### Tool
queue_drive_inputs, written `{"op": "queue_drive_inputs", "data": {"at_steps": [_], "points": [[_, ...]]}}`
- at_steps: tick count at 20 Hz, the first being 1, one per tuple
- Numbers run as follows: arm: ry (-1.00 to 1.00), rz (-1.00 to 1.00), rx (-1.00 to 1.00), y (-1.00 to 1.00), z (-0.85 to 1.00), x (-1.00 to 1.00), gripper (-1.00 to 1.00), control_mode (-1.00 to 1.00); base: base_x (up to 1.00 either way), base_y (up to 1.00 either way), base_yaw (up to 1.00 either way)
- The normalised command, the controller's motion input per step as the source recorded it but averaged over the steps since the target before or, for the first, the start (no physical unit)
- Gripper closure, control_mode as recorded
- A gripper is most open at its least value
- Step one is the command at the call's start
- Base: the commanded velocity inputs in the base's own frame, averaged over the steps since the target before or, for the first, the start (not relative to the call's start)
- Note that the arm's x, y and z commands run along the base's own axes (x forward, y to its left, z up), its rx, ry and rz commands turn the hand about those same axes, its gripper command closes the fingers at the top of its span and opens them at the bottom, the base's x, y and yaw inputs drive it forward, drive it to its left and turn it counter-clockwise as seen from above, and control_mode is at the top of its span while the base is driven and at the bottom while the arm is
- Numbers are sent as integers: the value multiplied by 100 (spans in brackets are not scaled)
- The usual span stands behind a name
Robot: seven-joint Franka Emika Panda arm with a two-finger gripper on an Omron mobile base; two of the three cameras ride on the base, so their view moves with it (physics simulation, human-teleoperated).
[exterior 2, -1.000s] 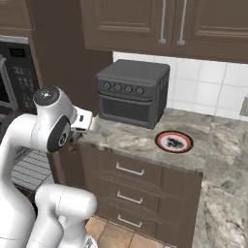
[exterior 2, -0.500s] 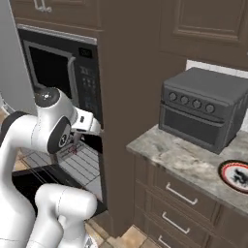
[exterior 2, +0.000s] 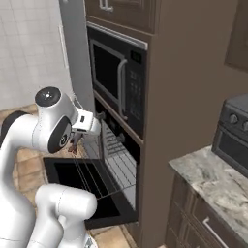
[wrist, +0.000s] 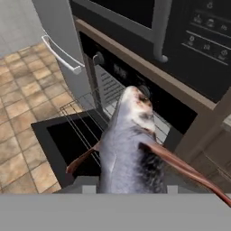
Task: Place the fish on the rack of the oven, and slide the rack back inside. Close the oven door.
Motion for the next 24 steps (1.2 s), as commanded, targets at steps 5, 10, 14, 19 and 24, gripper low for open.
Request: {"op": "queue_drive_inputs", "data": {"at_steps": [5,10,14,19,24], "points": [[0,0,0,0,0,0,100,100,0,-19,50],[0,0,0,0,0,0,100,100,0,-50,39],[0,0,0,0,0,0,100,100,0,-57,30],[0,5,0,-4,-1,0,100,-100,0,-23,13],[0,1,0,0,0,3,100,-100,0,0,0]]}}
